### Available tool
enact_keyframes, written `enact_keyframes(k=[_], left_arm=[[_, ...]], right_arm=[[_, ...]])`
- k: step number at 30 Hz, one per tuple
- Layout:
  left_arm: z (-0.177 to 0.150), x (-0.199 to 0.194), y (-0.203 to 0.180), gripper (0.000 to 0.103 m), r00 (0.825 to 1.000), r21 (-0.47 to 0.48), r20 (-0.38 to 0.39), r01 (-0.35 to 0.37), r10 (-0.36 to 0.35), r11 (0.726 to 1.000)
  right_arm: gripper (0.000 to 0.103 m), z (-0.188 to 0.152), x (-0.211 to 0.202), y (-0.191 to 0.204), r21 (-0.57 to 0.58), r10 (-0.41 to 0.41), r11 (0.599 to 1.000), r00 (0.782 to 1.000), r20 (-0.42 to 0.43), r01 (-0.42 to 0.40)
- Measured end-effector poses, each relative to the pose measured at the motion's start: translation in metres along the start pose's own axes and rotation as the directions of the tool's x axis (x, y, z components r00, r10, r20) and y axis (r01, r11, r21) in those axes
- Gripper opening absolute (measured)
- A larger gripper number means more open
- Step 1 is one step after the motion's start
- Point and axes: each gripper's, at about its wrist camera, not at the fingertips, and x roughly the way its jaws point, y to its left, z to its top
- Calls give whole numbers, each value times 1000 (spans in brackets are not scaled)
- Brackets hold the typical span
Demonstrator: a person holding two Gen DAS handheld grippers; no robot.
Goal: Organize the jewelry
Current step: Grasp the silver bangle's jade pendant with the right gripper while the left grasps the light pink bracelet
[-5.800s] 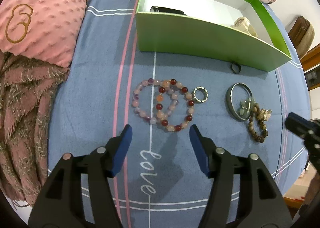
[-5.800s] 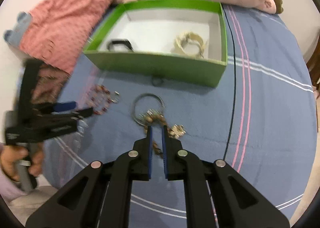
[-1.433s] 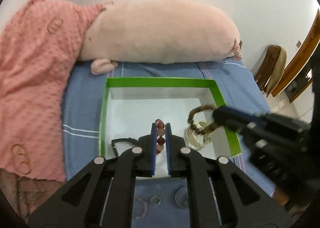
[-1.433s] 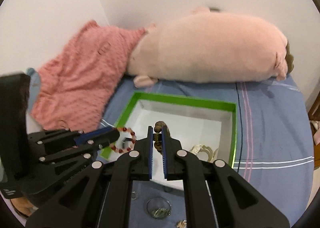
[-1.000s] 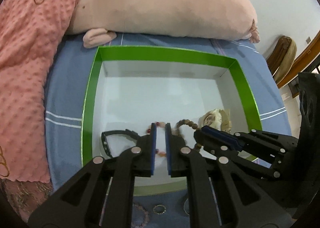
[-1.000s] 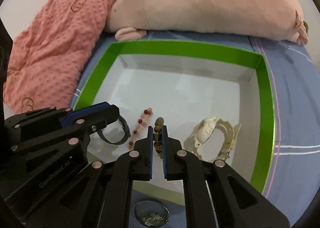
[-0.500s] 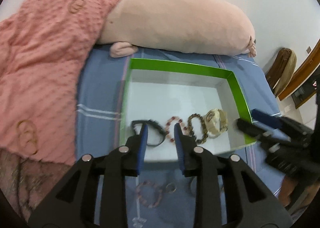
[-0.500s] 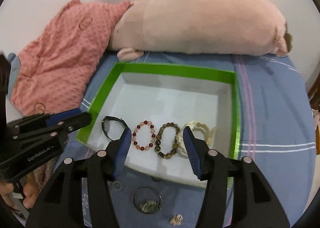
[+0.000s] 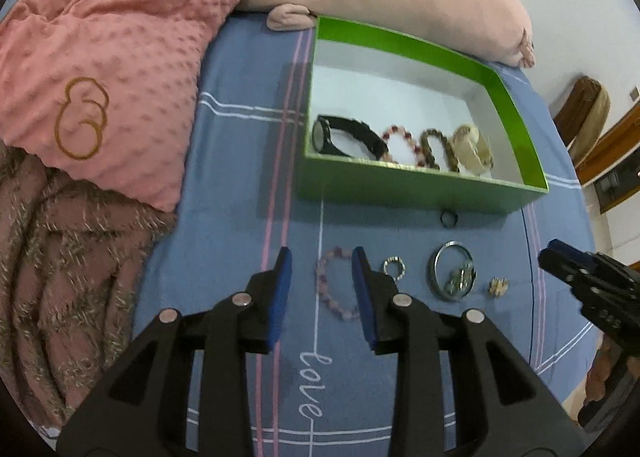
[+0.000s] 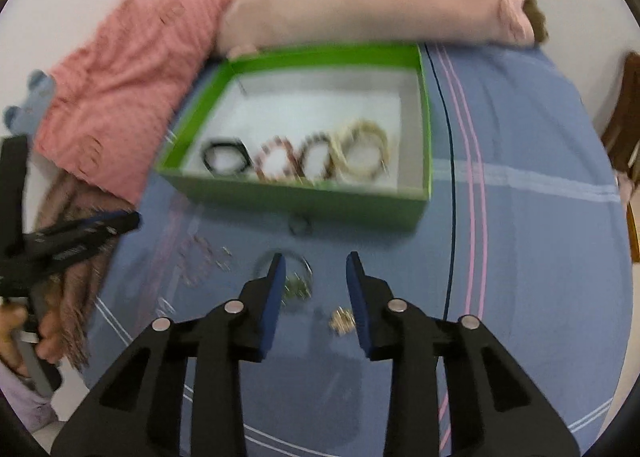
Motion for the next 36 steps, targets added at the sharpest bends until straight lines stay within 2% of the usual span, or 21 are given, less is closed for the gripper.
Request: enact_keyframes(k=[10,14,19,22,28,36], left_arm=[[-12,23,-2,32,998,-4,-56,-5,5,1000],[-17,33,-3,32,996,-9,-84,-5,4,1000],[-19,35,-5,39,996,3,-85,-11,11,1000],[-19,38,-6,39,996,6,-88,-13,14,1000],[-18,47,-6,39,994,8,-111,-15,16,1000],[-21,63,-18,39,988,56,-147,-28,36,998]], right_arm=[[32,-16,20,2,-7,-8,1000,998,-66,8],[32,-15,33,22,-67,9,998,996,-89,-15],[32,-14,58,40,-88,30,995,990,-137,-42],[32,-10,69,45,-88,29,995,988,-154,-43],[30,-7,86,45,-96,-27,995,983,-180,10],[30,-8,87,52,-144,-76,988,983,-165,53]])
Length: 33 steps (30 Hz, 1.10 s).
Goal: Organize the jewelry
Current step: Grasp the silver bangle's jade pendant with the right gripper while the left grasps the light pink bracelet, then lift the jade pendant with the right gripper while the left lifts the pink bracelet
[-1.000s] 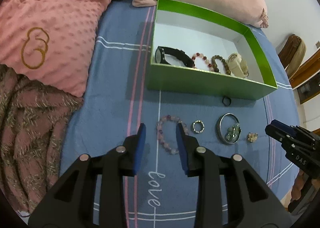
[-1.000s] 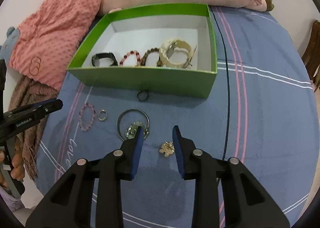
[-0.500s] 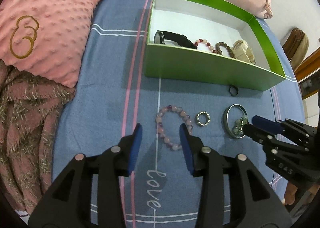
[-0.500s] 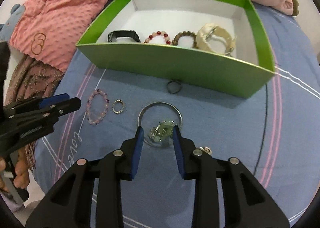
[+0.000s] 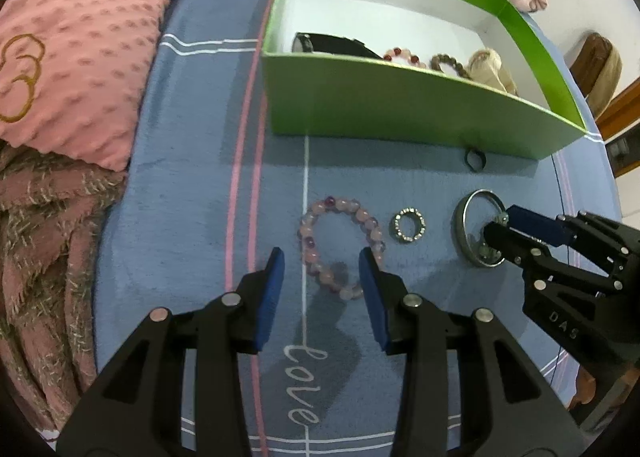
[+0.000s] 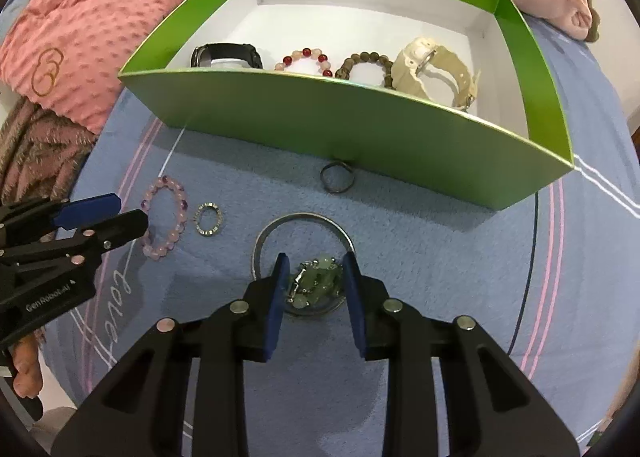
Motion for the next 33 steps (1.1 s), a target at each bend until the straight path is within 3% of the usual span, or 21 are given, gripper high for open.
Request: enact_keyframes(k=[8,18,27,33], left_arm=[[1,8,-2,39,1000,-1,-18,-5,5,1000],[1,12,6,8,1000,-37,-16,5,-6,999],[0,-28,9,8,997,-37,69,33,-31,999],[5,-56,1,8,994,-17,110,27,-25,999]], right_arm=[[30,-2,4,15,-54,-66,996,998,12,67],[16,-7,5,10,-21,-8,1000,1000,10,8],[15,-12,-35,-10,32,63,997,995,75,-66],[15,-4,-66,-25,54,61,996,988,143,-69]])
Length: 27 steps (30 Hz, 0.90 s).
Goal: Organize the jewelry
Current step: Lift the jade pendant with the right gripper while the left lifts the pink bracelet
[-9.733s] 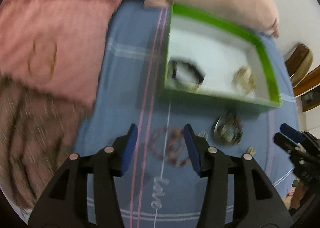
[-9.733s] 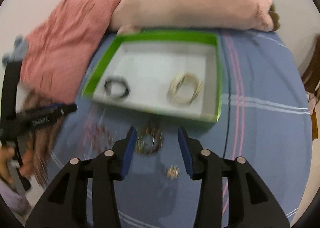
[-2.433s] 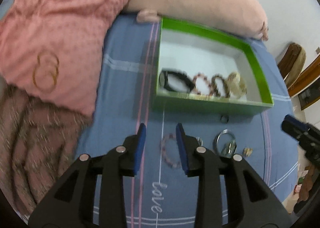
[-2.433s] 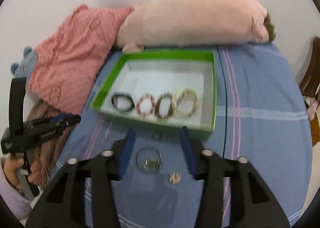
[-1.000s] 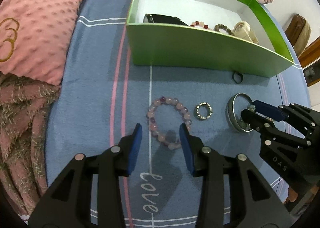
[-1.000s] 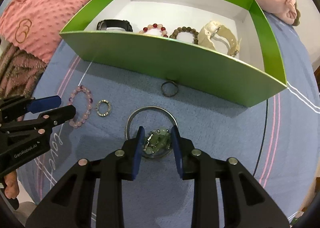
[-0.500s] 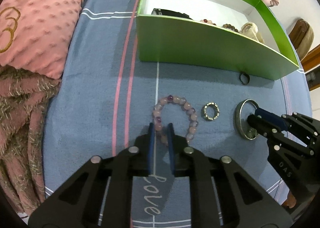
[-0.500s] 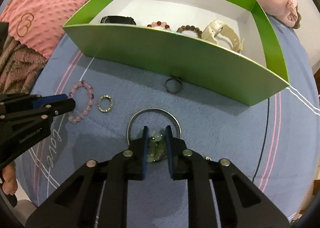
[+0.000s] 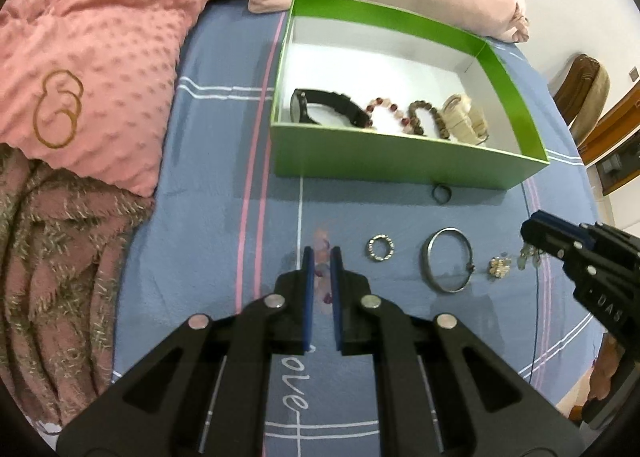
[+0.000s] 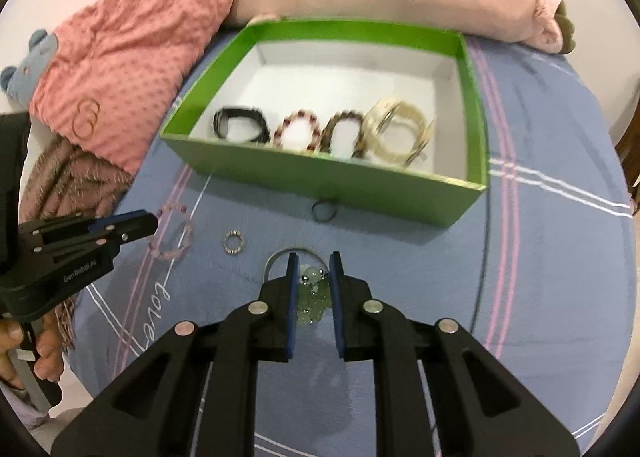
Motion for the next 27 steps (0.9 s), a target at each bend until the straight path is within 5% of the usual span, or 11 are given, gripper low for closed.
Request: enact_keyframes(k=[27], left_arm=[[-11,-22,-13,8,998,33,51,-21,19,999]], right_arm=[[15,-15,3,3,1,-3,1000,999,-34,3]])
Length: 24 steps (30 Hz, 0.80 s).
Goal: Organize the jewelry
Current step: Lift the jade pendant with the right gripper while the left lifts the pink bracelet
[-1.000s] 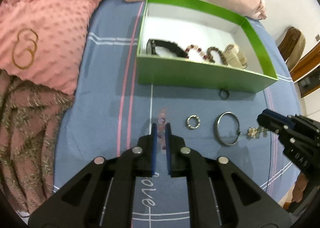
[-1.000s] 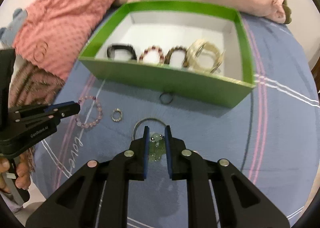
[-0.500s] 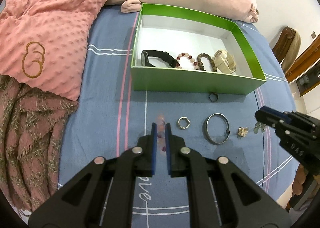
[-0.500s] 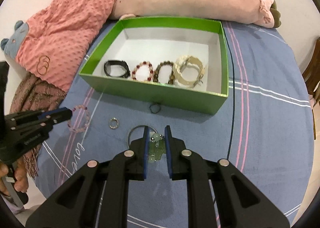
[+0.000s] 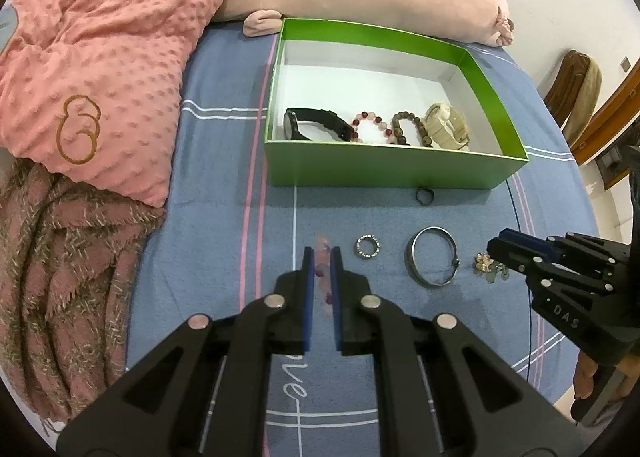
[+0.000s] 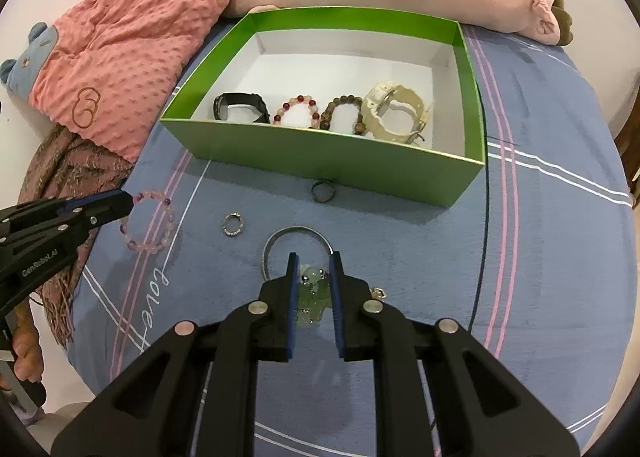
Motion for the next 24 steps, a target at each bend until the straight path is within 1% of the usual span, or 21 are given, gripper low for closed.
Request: enact_keyframes(k=[18,24], left_arm=[[0,0,-2,8,1000,7,-2,12,-12,1000],[0,-5,-5,8,1000,25,16,24,-24,999]], right_arm=[[15,-3,5,-2,11,0,1000,1000,-13,0],[15,-3,4,-2,14,1,1000,1000,-7,-1]])
